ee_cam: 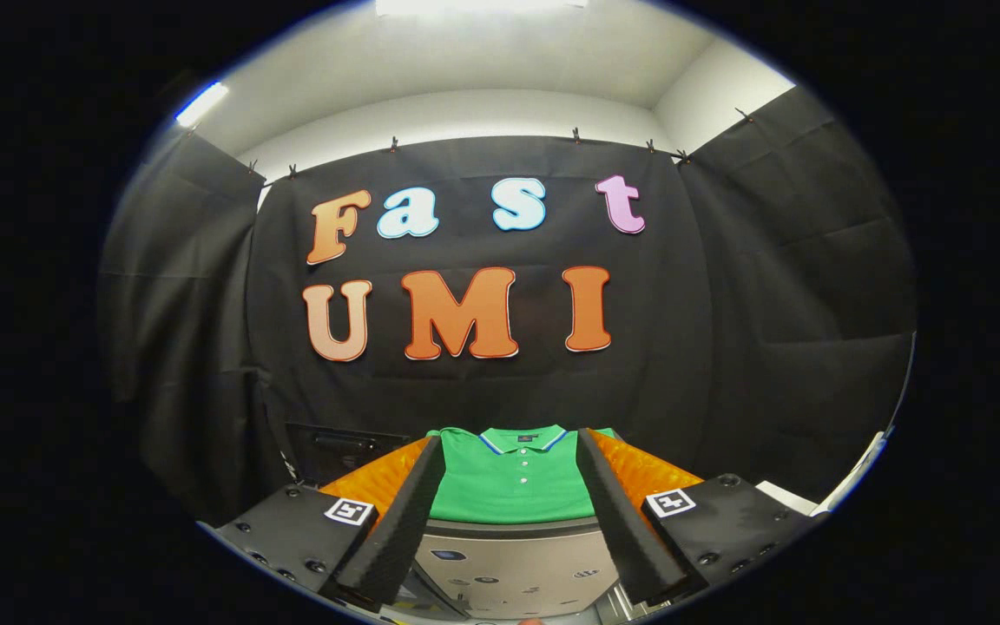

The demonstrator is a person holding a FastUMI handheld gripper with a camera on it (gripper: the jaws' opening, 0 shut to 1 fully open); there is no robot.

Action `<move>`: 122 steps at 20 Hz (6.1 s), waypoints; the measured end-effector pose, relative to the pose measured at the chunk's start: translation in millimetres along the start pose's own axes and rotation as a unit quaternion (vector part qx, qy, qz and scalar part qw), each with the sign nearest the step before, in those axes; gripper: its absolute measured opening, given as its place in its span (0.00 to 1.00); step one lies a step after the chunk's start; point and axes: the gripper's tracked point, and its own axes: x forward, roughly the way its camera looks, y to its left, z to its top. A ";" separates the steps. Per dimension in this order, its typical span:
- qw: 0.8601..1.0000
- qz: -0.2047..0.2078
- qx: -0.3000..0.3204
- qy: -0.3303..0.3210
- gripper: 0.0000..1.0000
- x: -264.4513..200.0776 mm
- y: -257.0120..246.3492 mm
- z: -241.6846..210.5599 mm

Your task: Put the clothes into the washing machine and then close the washing machine lid.

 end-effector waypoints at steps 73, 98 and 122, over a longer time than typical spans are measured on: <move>0.945 -0.016 0.023 0.326 0.13 275.1 -29.5 -165.0; 0.992 -0.005 0.027 0.124 0.13 236.5 59.6 -17.9; 0.982 0.157 0.019 0.105 0.08 243.5 315.4 10.7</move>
